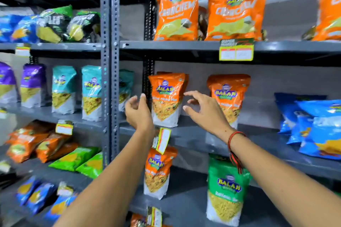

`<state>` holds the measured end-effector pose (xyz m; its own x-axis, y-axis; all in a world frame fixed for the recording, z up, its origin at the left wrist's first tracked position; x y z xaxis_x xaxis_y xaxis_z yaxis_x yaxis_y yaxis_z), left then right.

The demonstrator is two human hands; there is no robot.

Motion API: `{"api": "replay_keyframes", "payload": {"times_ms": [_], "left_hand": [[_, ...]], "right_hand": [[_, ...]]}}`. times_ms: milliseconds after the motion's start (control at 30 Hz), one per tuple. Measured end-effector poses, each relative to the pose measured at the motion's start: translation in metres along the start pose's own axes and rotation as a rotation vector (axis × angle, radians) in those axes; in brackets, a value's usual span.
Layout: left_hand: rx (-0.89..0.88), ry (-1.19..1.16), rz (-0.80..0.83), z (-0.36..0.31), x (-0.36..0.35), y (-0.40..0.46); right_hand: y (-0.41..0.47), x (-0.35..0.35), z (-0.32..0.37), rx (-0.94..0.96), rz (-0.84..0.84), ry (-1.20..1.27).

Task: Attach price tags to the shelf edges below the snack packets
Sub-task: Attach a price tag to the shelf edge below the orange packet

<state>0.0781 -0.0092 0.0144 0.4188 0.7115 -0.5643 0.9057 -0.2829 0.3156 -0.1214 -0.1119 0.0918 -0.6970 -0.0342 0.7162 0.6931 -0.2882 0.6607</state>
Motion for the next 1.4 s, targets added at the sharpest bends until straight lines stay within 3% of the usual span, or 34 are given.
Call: {"api": "replay_keyframes", "payload": {"times_ms": [133,333,467,633,800,967,1167,1400], "left_hand": [[0.445,-0.223,-0.130,0.090,0.040,-0.017],[0.714,-0.255,0.070,0.161,0.049,-0.035],[0.800,-0.151,0.153,0.191,0.052,-0.019],[0.781,-0.144,0.117,0.218,0.061,0.002],[0.810,-0.196,0.241,0.225,0.054,0.007],[0.636,-0.072,0.276,0.225,0.071,0.022],[0.103,0.446,0.438,0.175,0.087,0.058],[-0.079,0.630,0.522,0.154,0.069,0.076]], "right_hand": [[0.005,-0.064,-0.011,-0.034,0.303,-0.234],[0.020,-0.135,-0.009,0.029,0.378,-0.583],[0.036,-0.169,-0.016,-0.042,0.367,-0.563],[0.050,-0.195,-0.032,-0.138,0.358,-0.497],[0.048,-0.199,-0.035,-0.120,0.200,-0.407],[0.025,-0.195,-0.040,-0.181,0.068,-0.243],[-0.025,-0.194,-0.065,-0.313,-0.148,0.056],[-0.029,-0.201,-0.081,-0.398,-0.274,-0.008]]}}
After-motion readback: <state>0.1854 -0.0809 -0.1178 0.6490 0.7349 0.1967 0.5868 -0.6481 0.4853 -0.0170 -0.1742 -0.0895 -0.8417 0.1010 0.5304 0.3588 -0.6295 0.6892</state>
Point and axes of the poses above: each hand's wrist, its own y-axis towards the middle knuckle, its own x-axis out of the back of the hand, z = x × y, the point moved 8 cm from there along y, towards the middle knuckle, and after that the axes turned 13 degrees about z, right-handed, at the moved point
